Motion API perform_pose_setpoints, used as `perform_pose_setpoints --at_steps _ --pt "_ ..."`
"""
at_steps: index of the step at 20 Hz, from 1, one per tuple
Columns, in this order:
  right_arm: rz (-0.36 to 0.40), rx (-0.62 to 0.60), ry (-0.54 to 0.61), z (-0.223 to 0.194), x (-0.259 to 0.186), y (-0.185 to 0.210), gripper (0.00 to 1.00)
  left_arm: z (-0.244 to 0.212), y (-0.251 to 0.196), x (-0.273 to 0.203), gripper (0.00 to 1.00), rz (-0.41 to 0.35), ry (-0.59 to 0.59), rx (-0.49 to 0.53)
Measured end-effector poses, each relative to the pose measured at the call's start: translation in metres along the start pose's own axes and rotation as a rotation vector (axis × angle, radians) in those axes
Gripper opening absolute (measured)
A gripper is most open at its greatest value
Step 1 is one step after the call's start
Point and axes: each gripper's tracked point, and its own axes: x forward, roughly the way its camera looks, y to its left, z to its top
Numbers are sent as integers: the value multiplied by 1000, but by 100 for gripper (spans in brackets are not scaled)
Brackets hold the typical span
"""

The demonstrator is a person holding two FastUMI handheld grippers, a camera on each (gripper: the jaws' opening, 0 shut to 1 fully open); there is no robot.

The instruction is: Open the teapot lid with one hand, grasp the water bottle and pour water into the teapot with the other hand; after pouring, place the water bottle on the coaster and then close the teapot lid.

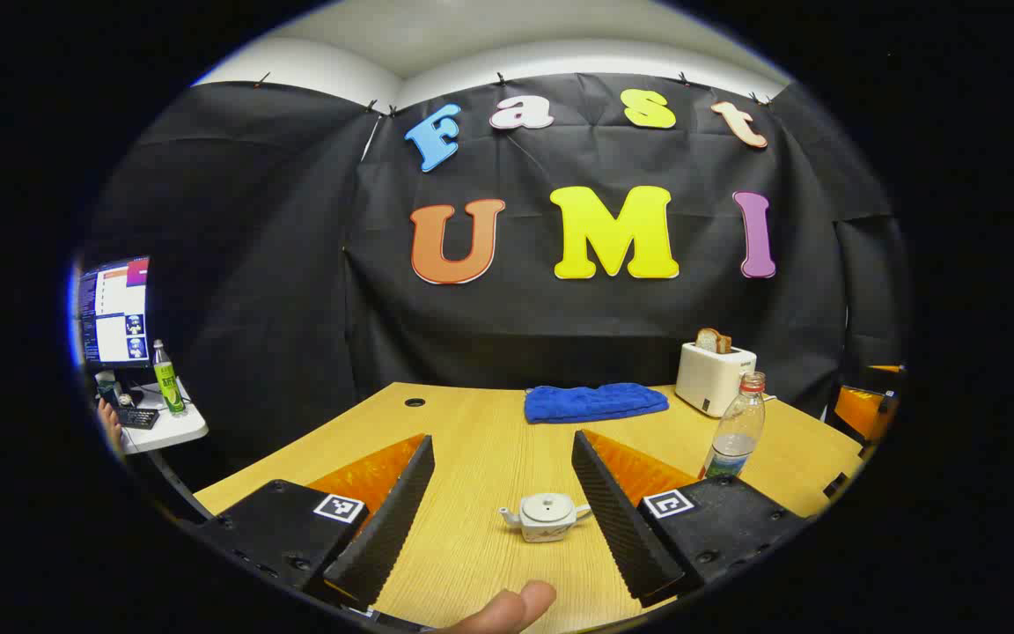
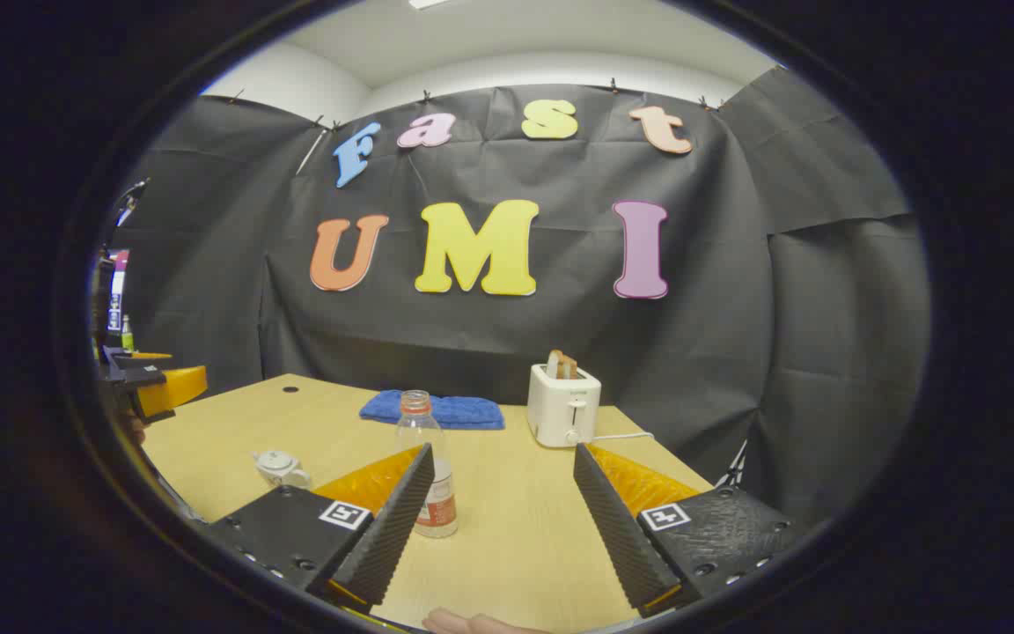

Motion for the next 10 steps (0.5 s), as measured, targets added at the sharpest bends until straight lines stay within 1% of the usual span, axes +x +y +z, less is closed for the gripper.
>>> perform_pose_setpoints --at_steps 1,2,7,8,10 --pt "2 -3 1 0 0 0 98 0 1 0 99 1 3 9" --pt "2 -6 -1 0 0 1 95 0 0 1 99 3 5 13" --pt "4 -15 1 -2 -1 2 95 -1 -3 1 99 -7 6 10" --pt "3 -17 0 -1 0 2 98 -1 -3 2 99 -7 8 9" --pt "1 -20 -2 -1 -1 2 98 -3 -4 1 99 -13 12 0"
